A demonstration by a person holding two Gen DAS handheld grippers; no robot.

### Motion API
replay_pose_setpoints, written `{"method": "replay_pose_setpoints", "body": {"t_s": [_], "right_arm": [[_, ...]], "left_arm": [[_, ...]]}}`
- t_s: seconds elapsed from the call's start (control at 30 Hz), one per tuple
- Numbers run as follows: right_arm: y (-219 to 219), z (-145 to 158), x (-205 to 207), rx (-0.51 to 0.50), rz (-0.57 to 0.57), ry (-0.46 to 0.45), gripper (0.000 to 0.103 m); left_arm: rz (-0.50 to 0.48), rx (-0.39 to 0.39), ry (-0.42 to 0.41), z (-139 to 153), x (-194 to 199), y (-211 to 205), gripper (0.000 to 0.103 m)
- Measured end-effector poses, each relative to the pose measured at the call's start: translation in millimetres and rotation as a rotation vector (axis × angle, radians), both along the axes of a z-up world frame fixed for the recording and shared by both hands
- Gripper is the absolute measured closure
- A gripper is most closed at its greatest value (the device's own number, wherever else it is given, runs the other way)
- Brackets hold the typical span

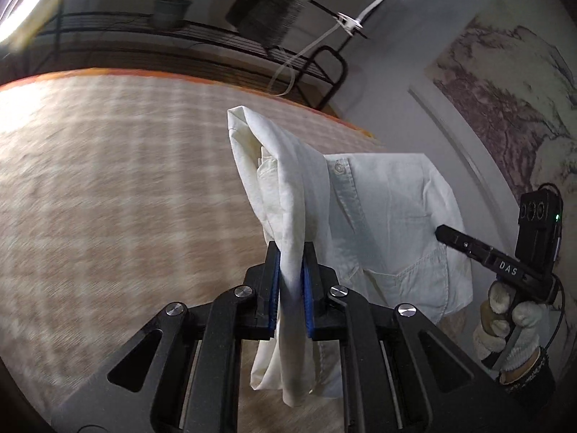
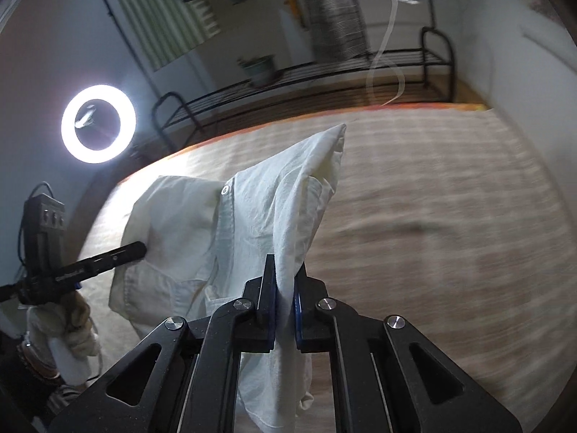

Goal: Fold small clothes

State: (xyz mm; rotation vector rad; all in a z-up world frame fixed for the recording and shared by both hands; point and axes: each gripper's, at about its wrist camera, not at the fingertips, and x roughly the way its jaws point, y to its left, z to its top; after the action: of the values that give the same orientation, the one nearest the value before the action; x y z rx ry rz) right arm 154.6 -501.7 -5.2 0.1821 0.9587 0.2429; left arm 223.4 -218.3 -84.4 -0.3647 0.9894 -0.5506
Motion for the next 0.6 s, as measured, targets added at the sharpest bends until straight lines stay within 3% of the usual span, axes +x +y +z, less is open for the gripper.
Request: {"method": "replay_pose_setpoints", "body": {"t_s": [0.33, 0.6], "right_arm": [[-80.5, 18.5, 61.4, -0.172, -0.090, -0.083, 0.098], [-108.1, -2.1, 125.8, -0.212, -0.122, -0.116, 0.098]], "left_arm": [[-0.072, 0.028, -0.086, -1.2, 67.4, -141.5, 0.094], [-0.030, 0.043, -0.120, -23.7, 125.9, -186.2, 0.094]]}}
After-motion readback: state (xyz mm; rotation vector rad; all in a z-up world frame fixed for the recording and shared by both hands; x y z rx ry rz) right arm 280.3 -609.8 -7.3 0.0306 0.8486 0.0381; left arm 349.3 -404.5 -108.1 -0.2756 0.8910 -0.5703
